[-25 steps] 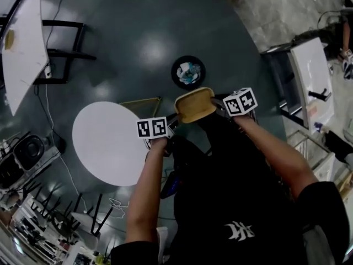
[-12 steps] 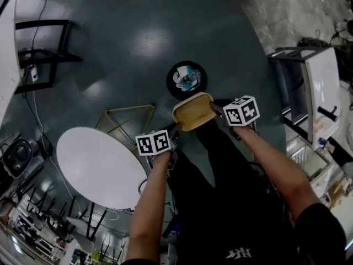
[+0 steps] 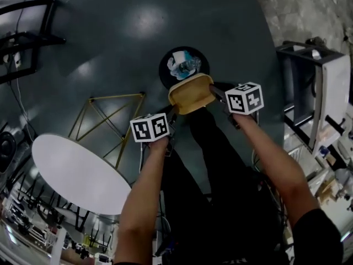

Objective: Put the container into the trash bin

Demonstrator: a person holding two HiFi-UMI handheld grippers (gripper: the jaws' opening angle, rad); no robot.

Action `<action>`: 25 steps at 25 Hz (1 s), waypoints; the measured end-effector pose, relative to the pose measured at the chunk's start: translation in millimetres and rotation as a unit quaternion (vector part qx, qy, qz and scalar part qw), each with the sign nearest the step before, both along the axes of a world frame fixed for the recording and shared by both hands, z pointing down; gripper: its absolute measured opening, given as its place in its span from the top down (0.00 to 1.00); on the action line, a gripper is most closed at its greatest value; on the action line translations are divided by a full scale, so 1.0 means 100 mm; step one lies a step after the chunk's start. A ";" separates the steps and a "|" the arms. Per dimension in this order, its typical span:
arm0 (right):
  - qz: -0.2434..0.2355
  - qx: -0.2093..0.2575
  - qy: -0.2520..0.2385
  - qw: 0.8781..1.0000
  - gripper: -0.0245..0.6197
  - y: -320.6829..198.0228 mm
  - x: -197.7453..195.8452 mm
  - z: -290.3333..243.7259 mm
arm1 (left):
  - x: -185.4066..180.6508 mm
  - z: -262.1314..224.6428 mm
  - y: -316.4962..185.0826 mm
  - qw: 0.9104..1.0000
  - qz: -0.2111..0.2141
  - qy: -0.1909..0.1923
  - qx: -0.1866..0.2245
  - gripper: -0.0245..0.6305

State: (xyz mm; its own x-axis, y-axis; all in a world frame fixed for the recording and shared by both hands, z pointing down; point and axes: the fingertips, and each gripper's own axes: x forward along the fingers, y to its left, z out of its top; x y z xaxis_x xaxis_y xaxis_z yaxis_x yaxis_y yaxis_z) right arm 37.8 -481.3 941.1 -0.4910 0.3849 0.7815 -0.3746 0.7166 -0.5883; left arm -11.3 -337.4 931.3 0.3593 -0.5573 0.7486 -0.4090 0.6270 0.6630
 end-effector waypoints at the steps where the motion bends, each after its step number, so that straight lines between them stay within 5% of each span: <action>1: 0.006 -0.001 0.001 1.000 0.87 -0.03 0.00 0.07 | 0.01 0.08 -0.02 1.000 -0.004 0.003 -0.001 0.91; 25: -0.021 0.031 0.007 0.999 0.87 -0.18 -0.26 1.08 | -0.32 1.22 -0.21 0.999 -0.037 -0.020 -0.015 0.92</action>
